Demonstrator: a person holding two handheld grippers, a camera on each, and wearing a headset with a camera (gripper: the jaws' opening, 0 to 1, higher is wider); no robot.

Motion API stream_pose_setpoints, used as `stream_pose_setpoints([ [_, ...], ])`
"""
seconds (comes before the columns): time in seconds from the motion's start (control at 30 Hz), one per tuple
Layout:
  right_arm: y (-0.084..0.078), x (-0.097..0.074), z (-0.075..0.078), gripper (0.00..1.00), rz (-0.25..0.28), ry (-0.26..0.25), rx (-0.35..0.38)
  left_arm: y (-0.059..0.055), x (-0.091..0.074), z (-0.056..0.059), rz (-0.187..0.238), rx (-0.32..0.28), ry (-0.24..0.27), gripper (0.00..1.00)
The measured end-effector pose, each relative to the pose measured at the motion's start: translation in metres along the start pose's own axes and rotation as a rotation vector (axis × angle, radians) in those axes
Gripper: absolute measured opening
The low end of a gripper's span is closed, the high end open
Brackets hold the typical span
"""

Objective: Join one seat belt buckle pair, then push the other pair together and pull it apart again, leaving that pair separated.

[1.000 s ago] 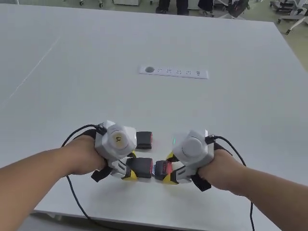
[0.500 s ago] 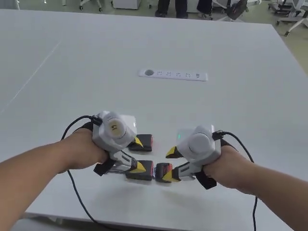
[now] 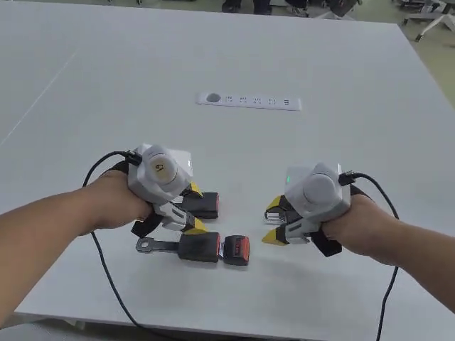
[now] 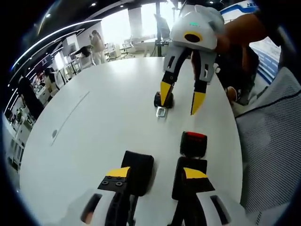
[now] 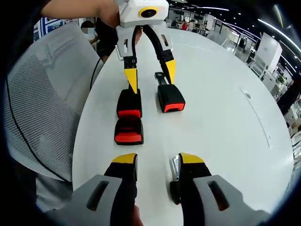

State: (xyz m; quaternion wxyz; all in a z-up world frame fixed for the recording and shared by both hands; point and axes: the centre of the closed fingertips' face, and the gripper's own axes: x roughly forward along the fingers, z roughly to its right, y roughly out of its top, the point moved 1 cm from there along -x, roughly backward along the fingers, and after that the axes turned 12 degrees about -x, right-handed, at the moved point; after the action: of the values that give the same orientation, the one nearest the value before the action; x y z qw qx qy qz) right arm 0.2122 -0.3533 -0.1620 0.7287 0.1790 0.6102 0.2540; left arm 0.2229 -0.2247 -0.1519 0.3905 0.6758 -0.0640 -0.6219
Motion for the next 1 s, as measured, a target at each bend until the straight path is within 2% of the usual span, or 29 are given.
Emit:
stream_pose_setpoints([
  [0.17,-0.014,-0.003,0.012,0.32,-0.011,-0.008,0.030,-0.001,-0.001,-0.016,-0.004,-0.014,0.016,0.43],
  [0.37,-0.032,-0.009,0.022,0.32,-0.030,-0.017,0.035,-0.002,0.010,-0.029,-0.022,-0.015,0.019,0.43],
  [0.4,-0.034,-0.010,0.026,0.32,-0.032,-0.019,0.037,-0.003,0.011,-0.030,-0.033,-0.010,0.021,0.43],
  [0.43,-0.037,-0.011,0.027,0.32,-0.035,-0.018,0.039,-0.006,0.012,-0.034,-0.054,0.025,0.035,0.42],
  [0.5,-0.045,-0.015,0.034,0.33,-0.040,-0.011,0.040,-0.005,0.017,-0.034,-0.043,0.019,0.022,0.41],
  [0.53,-0.049,-0.017,0.037,0.33,-0.040,-0.002,0.047,-0.006,0.019,-0.034,-0.052,0.014,0.014,0.41],
  [0.67,-0.056,-0.018,0.036,0.33,-0.070,0.022,0.017,-0.005,0.024,-0.037,-0.058,0.025,-0.014,0.42],
  [0.73,-0.062,-0.011,0.036,0.33,-0.077,0.036,0.005,-0.005,0.025,-0.036,-0.070,0.030,-0.025,0.41],
  [0.9,-0.060,-0.009,0.028,0.32,-0.117,0.072,-0.052,-0.008,0.026,-0.033,-0.102,0.017,-0.049,0.41],
  [0.93,-0.057,-0.009,0.026,0.33,-0.111,0.081,-0.051,-0.009,0.026,-0.033,-0.102,0.024,-0.058,0.41],
  [1.0,-0.063,-0.004,0.028,0.33,-0.122,0.087,-0.075,-0.011,0.028,-0.032,-0.110,0.025,-0.066,0.40],
])
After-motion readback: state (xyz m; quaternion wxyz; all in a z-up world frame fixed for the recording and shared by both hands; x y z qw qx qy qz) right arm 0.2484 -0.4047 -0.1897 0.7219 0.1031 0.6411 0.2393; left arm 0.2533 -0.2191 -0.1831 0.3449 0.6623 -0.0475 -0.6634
